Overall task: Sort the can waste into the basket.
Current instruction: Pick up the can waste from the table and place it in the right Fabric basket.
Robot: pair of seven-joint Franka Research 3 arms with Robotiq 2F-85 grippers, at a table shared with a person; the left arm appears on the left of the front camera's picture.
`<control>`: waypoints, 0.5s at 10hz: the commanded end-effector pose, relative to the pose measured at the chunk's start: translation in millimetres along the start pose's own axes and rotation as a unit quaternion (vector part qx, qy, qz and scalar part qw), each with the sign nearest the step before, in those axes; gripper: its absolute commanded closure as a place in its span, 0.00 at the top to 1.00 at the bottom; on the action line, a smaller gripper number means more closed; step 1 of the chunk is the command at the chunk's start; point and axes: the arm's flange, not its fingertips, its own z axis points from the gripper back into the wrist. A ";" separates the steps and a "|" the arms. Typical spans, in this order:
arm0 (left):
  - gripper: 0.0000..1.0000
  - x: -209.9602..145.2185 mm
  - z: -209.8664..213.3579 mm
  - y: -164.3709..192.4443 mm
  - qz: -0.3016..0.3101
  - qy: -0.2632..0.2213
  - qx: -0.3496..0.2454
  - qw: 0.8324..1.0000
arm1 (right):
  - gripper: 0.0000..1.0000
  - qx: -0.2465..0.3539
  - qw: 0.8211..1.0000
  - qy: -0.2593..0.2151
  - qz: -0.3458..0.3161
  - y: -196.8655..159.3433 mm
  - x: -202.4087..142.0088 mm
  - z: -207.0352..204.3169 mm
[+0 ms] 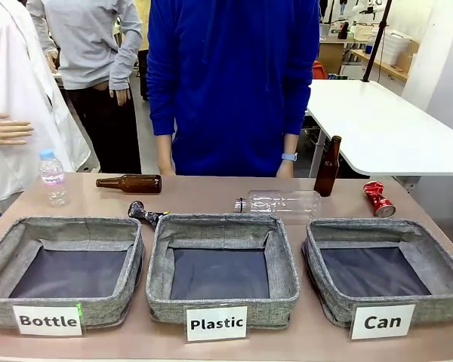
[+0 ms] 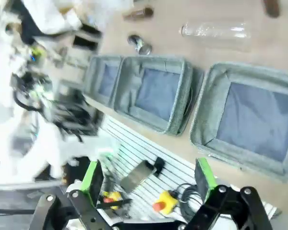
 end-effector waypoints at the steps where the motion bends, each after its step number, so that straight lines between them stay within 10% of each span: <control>1: 1.00 -28.8 35.2 55.4 0.095 -0.120 -0.041 0.987 | 1.00 0.077 0.988 -0.099 -0.091 -67.8 -12.8 39.0; 5: 1.00 -112.0 58.8 95.5 0.224 -0.317 -0.069 0.919 | 1.00 0.156 0.945 -0.194 -0.214 -154.9 -38.0 72.7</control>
